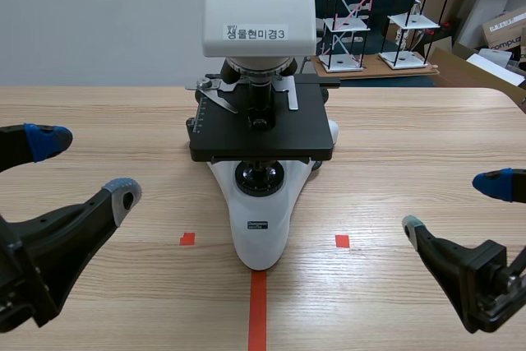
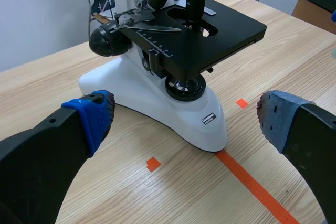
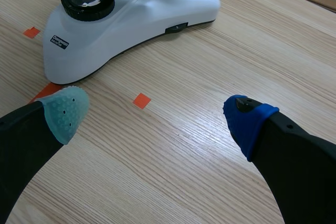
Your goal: Point at the stage clip
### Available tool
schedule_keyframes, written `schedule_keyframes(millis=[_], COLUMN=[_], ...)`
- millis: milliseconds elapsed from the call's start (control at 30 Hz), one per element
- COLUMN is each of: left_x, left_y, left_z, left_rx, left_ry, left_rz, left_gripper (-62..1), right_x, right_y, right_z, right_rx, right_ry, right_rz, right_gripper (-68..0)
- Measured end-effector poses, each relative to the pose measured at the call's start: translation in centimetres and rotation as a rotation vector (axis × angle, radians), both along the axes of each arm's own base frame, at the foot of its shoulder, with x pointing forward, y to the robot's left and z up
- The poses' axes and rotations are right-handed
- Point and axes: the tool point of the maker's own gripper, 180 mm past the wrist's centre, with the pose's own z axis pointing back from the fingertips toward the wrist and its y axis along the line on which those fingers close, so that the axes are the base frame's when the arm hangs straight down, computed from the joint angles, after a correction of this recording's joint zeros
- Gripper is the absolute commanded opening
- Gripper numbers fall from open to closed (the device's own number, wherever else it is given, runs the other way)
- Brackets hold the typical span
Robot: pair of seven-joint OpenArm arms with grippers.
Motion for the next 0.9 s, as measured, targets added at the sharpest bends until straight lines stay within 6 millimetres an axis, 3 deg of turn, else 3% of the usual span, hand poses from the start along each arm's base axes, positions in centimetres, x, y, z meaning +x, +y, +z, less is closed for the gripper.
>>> schedule_keyframes(millis=[633,900], left_x=[0.0,0.69], left_y=[0.01,0.87], left_z=[0.0,-0.43], left_rx=[0.0,0.099], left_ry=[0.0,-0.04], left_rz=[0.0,0.044], left_gripper=[-5.9,-50.5], right_x=[0.09,0.09], right_y=[0.08,0.08], right_z=[0.31,0.31], right_rx=[0.009,0.009], right_ry=[-0.016,-0.016], right_rz=[0.001,0.001], right_gripper=[-11.3,-11.3])
